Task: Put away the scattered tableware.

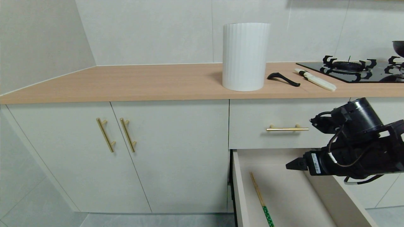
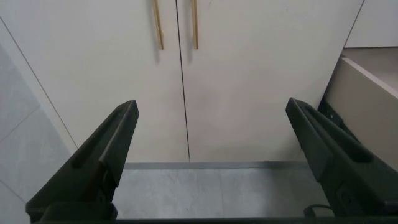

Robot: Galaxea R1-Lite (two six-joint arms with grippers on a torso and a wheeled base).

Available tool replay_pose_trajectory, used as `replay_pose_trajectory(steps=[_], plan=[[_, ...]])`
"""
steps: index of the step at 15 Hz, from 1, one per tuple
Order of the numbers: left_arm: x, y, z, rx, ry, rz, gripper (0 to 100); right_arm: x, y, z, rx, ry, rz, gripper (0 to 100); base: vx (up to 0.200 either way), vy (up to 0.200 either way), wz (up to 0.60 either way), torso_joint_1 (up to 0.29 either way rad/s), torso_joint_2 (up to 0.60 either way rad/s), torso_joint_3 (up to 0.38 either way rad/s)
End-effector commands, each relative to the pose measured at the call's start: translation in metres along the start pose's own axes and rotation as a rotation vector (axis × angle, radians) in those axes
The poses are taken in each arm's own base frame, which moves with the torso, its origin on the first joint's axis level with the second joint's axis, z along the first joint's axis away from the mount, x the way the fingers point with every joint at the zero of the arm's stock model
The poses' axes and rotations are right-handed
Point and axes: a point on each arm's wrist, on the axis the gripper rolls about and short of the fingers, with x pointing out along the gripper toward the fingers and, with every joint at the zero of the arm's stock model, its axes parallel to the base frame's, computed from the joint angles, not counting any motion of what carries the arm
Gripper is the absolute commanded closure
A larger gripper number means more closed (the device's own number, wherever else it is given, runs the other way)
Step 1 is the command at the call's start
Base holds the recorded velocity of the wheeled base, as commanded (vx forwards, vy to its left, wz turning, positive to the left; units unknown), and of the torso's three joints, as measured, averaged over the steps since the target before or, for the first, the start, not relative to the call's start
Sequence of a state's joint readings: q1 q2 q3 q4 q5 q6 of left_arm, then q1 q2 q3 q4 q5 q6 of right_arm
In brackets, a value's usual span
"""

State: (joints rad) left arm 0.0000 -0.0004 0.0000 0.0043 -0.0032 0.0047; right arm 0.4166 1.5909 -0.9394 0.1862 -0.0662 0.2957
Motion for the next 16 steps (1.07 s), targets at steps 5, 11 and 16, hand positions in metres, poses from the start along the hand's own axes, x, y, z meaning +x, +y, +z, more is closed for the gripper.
replay_pose_trajectory(steps=[5, 11, 16], plan=[[0.0000, 0.0000, 0.0000, 0.000, 0.001, 0.000, 0, -0.0222, -0.0090, 0.0047, -0.001, -0.083, -0.017, 0, 0.000, 0.000, 0.00, 0.000, 0.00, 0.000], [0.0000, 0.0000, 0.0000, 0.000, 0.001, 0.000, 0, -0.0199, -0.0096, 0.0040, -0.003, -0.077, -0.027, 0, 0.000, 0.000, 0.00, 0.005, -0.03, -0.028], [0.0000, 0.0000, 0.0000, 0.000, 0.001, 0.000, 0, -0.0151, -0.0096, 0.0036, -0.004, -0.063, -0.032, 0, 0.000, 0.000, 0.00, 0.107, -0.35, -0.285]])
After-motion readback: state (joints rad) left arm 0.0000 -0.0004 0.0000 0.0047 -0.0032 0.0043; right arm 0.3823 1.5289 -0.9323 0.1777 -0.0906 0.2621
